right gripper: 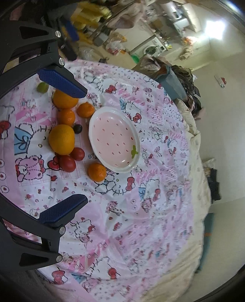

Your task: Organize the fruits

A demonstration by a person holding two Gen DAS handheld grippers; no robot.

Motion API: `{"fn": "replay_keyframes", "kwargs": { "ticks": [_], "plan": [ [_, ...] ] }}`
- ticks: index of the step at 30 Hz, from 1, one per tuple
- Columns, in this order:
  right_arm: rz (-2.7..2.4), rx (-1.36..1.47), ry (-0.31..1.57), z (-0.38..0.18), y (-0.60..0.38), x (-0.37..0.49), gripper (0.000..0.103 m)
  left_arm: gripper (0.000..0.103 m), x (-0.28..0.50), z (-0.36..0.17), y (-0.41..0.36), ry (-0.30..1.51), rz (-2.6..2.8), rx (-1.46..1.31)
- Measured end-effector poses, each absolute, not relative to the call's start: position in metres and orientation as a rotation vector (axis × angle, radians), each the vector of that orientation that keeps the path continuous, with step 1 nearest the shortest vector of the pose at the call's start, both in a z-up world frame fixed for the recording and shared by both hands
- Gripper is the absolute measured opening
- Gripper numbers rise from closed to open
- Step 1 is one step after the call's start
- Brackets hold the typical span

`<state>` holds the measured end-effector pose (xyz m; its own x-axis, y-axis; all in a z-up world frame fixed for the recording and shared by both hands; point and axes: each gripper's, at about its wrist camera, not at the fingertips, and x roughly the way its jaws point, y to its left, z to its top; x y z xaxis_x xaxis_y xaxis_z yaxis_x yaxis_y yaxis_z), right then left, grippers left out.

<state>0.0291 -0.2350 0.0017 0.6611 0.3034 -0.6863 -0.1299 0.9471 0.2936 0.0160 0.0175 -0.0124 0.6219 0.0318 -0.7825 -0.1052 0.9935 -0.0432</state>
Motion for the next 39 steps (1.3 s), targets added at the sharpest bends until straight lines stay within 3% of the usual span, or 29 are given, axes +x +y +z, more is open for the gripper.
{"fn": "replay_keyframes", "kwargs": {
  "ticks": [14, 20, 22, 30, 33, 39],
  "plan": [
    [0.197, 0.418, 1.036, -0.027, -0.285, 0.080, 0.103, 0.098, 0.067, -0.070, -0.001, 1.257, -0.036, -0.076],
    [0.169, 0.527, 1.120, -0.050, -0.303, 0.084, 0.103, 0.083, 0.093, -0.097, -0.011, 1.380, -0.129, -0.062],
    [0.159, 0.529, 1.121, -0.051, -0.305, 0.083, 0.103, 0.073, 0.099, -0.105, -0.010, 1.407, -0.136, -0.079],
    [0.158, 0.546, 1.142, -0.057, -0.305, 0.086, 0.103, 0.067, 0.106, -0.118, -0.010, 1.413, -0.156, -0.128],
    [0.152, 0.552, 1.148, -0.059, -0.306, 0.087, 0.103, 0.060, 0.105, -0.118, -0.004, 1.399, -0.169, -0.175],
    [0.168, 0.634, 1.253, -0.081, -0.309, 0.092, 0.100, 0.055, 0.098, -0.111, -0.004, 1.388, -0.158, -0.166]
  ]
}}
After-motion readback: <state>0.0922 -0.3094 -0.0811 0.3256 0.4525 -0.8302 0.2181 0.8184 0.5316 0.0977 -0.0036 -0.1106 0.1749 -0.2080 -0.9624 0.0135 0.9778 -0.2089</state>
